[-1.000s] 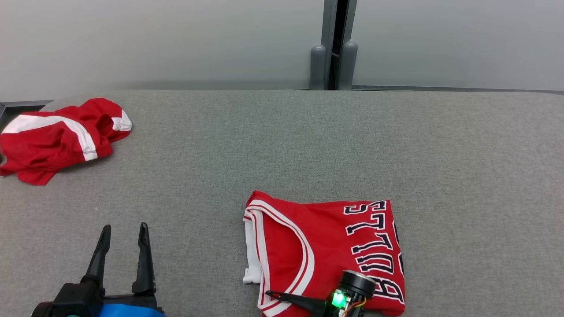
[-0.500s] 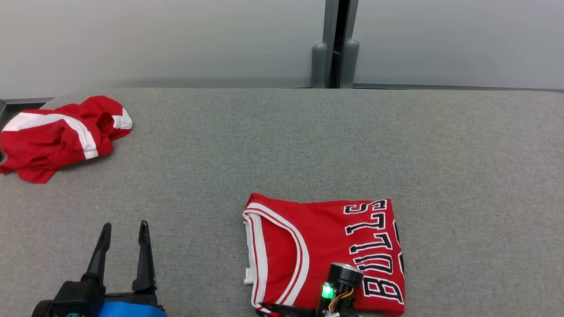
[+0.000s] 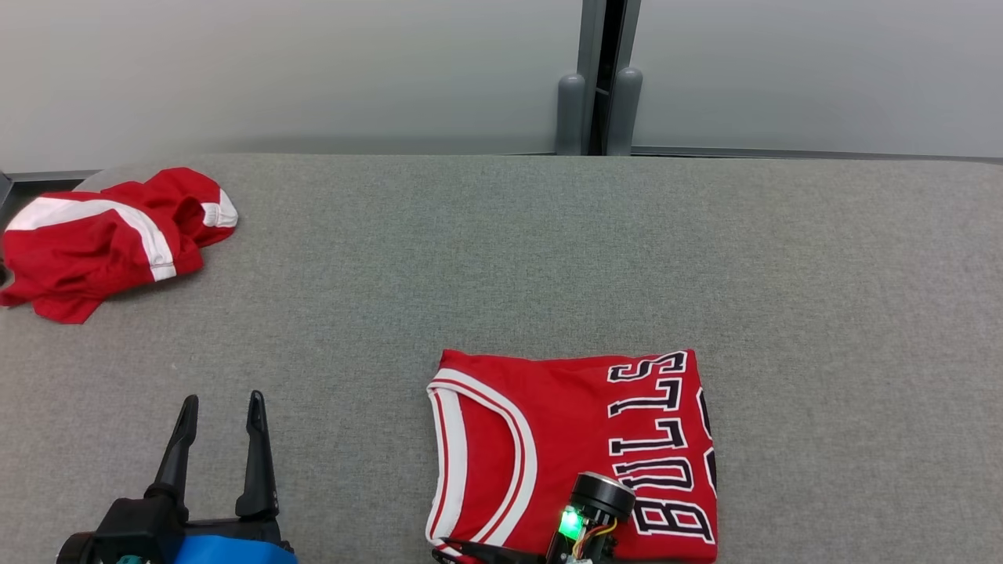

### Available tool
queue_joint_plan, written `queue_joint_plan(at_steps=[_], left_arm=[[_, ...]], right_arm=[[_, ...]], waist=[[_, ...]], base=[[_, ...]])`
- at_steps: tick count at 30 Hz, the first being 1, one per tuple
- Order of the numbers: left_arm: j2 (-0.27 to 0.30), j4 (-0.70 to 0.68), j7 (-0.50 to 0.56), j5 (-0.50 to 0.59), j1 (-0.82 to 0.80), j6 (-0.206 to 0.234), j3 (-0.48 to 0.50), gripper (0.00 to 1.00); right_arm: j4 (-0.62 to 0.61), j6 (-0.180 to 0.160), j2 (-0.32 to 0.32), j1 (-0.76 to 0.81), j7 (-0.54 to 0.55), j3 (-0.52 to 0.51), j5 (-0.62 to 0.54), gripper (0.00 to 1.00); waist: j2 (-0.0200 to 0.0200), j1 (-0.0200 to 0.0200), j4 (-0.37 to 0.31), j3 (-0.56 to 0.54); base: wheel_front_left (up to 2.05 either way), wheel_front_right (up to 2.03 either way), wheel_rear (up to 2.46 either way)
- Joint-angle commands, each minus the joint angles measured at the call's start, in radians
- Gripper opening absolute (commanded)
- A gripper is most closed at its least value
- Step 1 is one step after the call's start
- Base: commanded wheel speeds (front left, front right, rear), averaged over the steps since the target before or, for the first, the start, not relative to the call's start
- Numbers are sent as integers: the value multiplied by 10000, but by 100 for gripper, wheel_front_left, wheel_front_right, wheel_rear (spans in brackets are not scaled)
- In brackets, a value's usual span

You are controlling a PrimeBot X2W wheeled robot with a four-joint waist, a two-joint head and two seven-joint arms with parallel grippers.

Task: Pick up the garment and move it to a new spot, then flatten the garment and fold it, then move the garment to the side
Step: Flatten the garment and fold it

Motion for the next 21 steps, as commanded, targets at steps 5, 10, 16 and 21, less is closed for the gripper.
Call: queue_joint_plan(at_steps=[5, 10, 16, 21], left_arm=[[34, 21, -27, -24, -132, 21, 49, 100], [36, -1, -27, 59, -48, 5, 109, 100], [34, -27, -25, 101, 72, -24, 136, 100], [34, -68, -25, 190, 144, -59, 185, 100]], right_arm=[[-104, -4, 113, 69, -739, -369, 333, 100], [-631, -4, -52, 307, -1239, -1541, 466, 100], [-1425, -4, -305, 775, -1387, -3109, 407, 100], [-2271, -4, -440, 1381, -1408, -4926, 131, 100]], waist=[[0, 0, -119, -22], [0, 0, -341, -140], [0, 0, -621, -274], [0, 0, -928, -386]], base=[[0, 0, 0], [0, 0, 0], [0, 0, 0], [0, 0, 0]])
